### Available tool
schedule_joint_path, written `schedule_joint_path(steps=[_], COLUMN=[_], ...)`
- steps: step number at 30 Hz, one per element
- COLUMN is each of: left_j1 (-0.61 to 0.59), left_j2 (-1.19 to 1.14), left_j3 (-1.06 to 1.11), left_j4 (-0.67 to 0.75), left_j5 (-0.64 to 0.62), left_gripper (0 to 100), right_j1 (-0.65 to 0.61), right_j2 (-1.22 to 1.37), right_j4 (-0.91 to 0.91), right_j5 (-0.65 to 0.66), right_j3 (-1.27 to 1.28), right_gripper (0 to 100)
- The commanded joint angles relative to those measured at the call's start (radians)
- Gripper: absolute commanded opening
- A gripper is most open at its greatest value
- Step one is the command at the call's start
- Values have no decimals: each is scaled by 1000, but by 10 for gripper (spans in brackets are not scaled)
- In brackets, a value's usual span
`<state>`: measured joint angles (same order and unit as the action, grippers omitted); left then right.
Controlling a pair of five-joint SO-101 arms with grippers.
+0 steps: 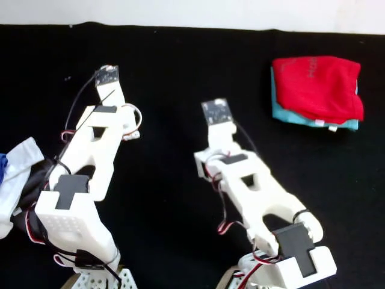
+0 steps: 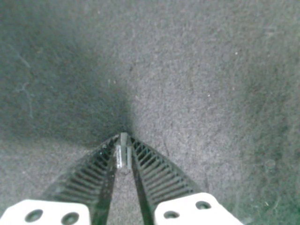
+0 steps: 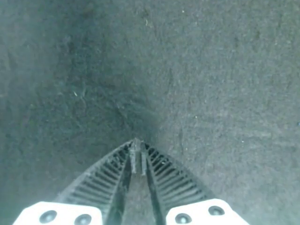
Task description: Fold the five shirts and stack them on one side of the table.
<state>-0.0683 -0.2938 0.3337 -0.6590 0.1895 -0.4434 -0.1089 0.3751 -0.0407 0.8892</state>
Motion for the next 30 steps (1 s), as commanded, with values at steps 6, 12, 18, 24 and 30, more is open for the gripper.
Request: schedule_joint_path(steps=[6, 12, 18, 24, 30], left_j1=[-5, -321, -757, -957, -966], left_j2=[24, 183, 162, -45, -220], left_j3=[-25, -291, -622, -855, -1038], left_j4=[-51, -489, -667, -695, -792], left_j5=[2, 32, 244, 354, 384], left_gripper=[13, 66, 190, 181, 181], right_j1=[-7, -7, -7, -8, -8], right_j2=[-31, -31, -31, -31, -31], right_j4=[-70, -70, -70, -70, -70], right_j5=[-2, -2, -2, -2, -2], right_j3=[12, 12, 12, 13, 15], right_gripper=[5, 6, 6, 6, 6])
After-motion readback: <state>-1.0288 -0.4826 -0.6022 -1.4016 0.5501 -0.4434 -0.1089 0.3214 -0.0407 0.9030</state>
